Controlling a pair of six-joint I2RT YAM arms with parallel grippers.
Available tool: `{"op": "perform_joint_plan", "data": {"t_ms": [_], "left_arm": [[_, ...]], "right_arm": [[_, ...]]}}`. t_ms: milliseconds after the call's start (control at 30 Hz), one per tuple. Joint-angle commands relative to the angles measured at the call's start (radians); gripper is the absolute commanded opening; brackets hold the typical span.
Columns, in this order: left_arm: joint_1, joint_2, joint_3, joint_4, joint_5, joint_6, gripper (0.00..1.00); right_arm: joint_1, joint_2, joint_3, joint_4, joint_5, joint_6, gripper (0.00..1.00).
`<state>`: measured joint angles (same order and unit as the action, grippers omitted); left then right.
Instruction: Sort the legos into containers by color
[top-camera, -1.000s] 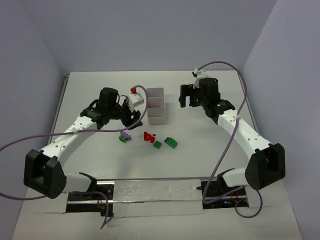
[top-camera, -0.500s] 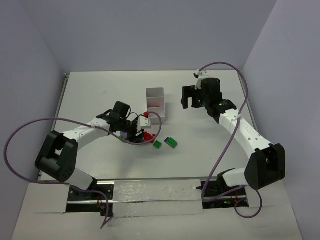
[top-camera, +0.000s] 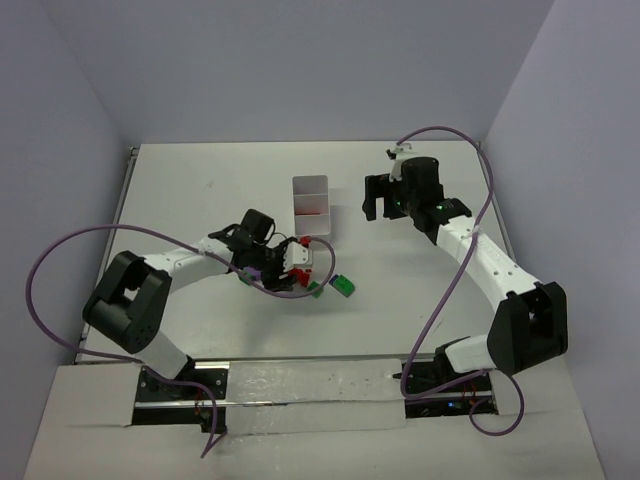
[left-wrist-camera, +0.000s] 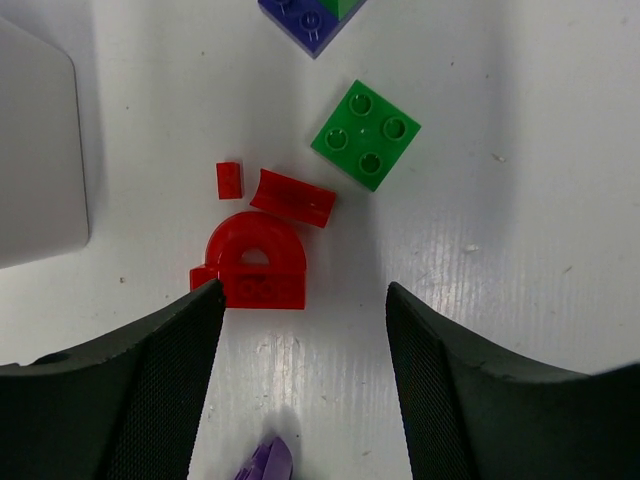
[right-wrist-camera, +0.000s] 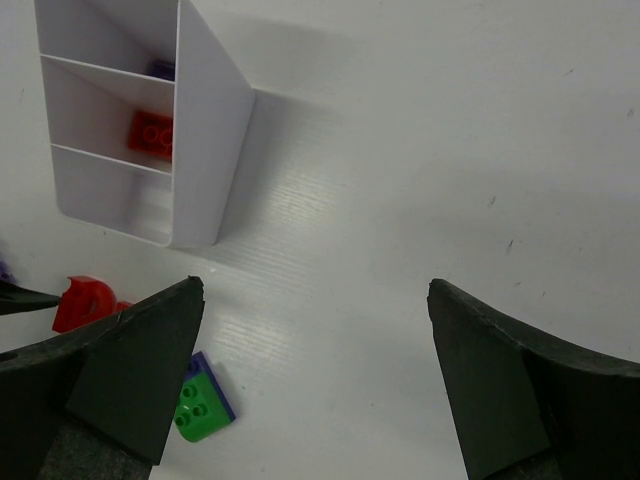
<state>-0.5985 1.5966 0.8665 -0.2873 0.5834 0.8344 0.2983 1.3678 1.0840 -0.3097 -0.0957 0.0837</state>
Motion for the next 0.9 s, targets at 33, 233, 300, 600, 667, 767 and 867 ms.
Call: {"op": "perform_joint_plan", "data": {"t_ms": [33,233,300,600,667,767,867], "left_arm": [[-0.026,0.034,0.04,0.054,-0.063,0.042,0.71],[-0.049,0.058,0.042,0.097,-0.121,0.043,0.7],[-0.052,0.066,0.043,0.095,-0.126,0.049,0.7],[-0.055,0.074,0.046,0.091,-0.149,0.06,0.49],[-0.055,0.065,0.049,0.083,-0.149,0.058,0.41],[-0.055,0.042,0.051,0.064,-0.149,0.049,0.33],[-0.055,-0.002,0.058,0.03,-0.14,0.045,0.28]], "right_arm": [[-0.018,0.011,0.011,0.0,-0.017,-0.007,1.0],[-0.027,0.014,0.007,0.001,-0.03,-0.007,1.0],[-0.031,0.017,0.006,-0.001,-0.034,-0.007,1.0],[-0.044,0.03,0.016,-0.006,-0.046,-0.009,1.0],[-0.048,0.03,0.016,-0.006,-0.05,-0.009,1.0],[-0.05,0.026,0.016,-0.008,-0.056,-0.009,1.0],[-0.053,0.022,0.013,-0.008,-0.059,-0.007,1.0]]}}
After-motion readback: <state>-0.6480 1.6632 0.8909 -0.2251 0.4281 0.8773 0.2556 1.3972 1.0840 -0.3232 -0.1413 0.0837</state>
